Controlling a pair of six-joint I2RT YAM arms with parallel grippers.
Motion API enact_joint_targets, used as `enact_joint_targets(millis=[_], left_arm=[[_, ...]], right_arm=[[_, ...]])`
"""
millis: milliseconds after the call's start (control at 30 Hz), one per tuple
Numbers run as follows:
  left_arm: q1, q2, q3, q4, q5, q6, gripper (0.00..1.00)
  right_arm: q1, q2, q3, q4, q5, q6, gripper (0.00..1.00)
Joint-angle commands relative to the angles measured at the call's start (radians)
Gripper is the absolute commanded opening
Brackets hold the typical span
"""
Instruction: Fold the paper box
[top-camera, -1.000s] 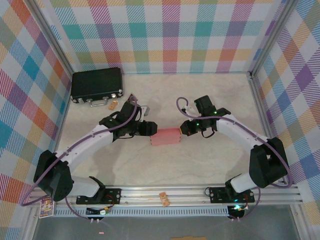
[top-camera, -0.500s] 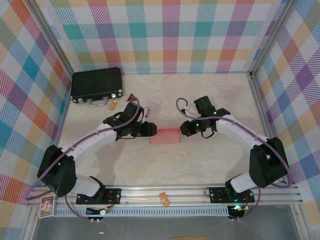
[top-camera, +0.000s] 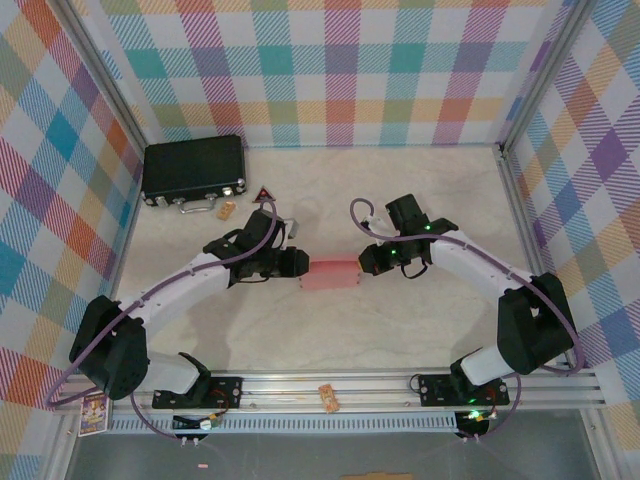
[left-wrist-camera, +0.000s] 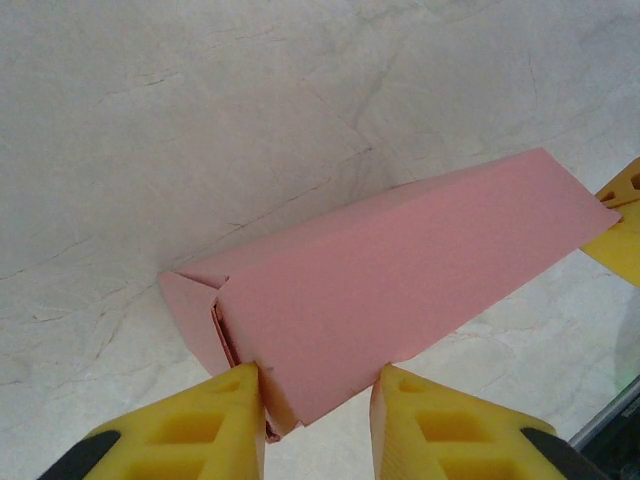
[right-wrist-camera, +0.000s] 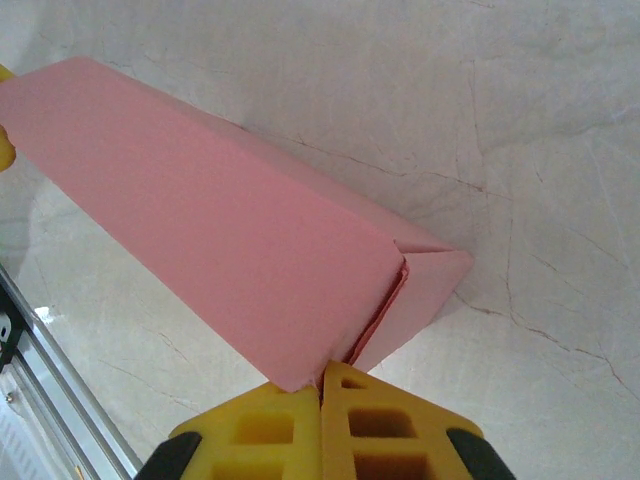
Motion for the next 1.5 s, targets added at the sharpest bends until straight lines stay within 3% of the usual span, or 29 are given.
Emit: enact_joint_targets(millis=[0, 333, 567, 867, 1133, 1467], left_arm=[[0.004, -0.009, -0.015, -0.094, -0.036, 0.009, 0.31], [0.004, -0.045, 0.049, -0.166, -0.041, 0.081, 0.49], [0.004, -0.096, 0.061, -0.144, -0.022, 0.092, 0.51], [0.019, -0.097, 0.062, -0.080, -0.087, 0.020, 0.56], [0.041, -0.041, 0.044, -0.011, -0.051, -0.039, 0.60], [0.041, 0.020, 0.029, -0.028, -0.024, -0.035, 0.55]], right_arm=[[0.010, 0.022, -0.030, -0.109, 0.031, -0.003, 0.05], [0.010, -0.025, -0.019, -0.107, 0.074, 0.011, 0.25], [0.010, -0.077, -0.017, -0.091, 0.070, 0.021, 0.42], [-0.009, -0.107, -0.004, -0.045, -0.008, 0.052, 0.44], [-0.022, -0.117, 0.027, -0.023, -0.123, 0.062, 0.44], [-0.032, -0.051, 0.067, -0.033, 0.033, 0.135, 0.48]])
